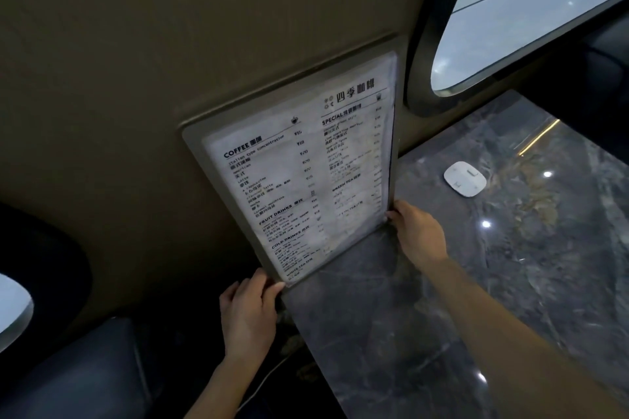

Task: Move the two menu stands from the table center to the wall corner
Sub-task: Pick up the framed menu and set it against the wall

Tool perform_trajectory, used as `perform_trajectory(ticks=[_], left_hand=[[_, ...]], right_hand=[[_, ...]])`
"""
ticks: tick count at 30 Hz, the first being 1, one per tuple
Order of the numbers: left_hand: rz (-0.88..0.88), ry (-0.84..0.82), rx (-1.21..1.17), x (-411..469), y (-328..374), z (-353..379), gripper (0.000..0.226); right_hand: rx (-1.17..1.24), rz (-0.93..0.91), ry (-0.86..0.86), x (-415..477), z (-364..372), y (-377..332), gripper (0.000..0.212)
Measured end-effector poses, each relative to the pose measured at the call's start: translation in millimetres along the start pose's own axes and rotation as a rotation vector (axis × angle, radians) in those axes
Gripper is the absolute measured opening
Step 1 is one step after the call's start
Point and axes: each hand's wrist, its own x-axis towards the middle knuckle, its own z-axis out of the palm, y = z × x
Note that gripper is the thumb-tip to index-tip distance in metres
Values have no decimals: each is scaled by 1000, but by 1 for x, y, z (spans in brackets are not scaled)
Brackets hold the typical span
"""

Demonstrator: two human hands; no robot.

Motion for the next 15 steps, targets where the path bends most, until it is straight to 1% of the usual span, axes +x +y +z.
perform_trajectory(ticks=[4,7,8,11,13,15], left_hand=[[31,30,12,-3,1,1,13],[17,17,7,-2,-2,-1,11],[5,2,27,-2,-3,-2,16],[75,11,232,-3,-8,-3,35],[87,-9,293,-9,-5,-2,36],[105,-46,285,-19,2,4,36]], right_hand=[[27,34,-31,-2,0,-1,23],[53,64,-117,-5,0,0,27],[56,71,-134,-8,0,1,28],[63,74,-140,-19,-1,6,29],[58,68,-119,-32,-3,14,33],[59,89,-107,-46,-9,23,37]])
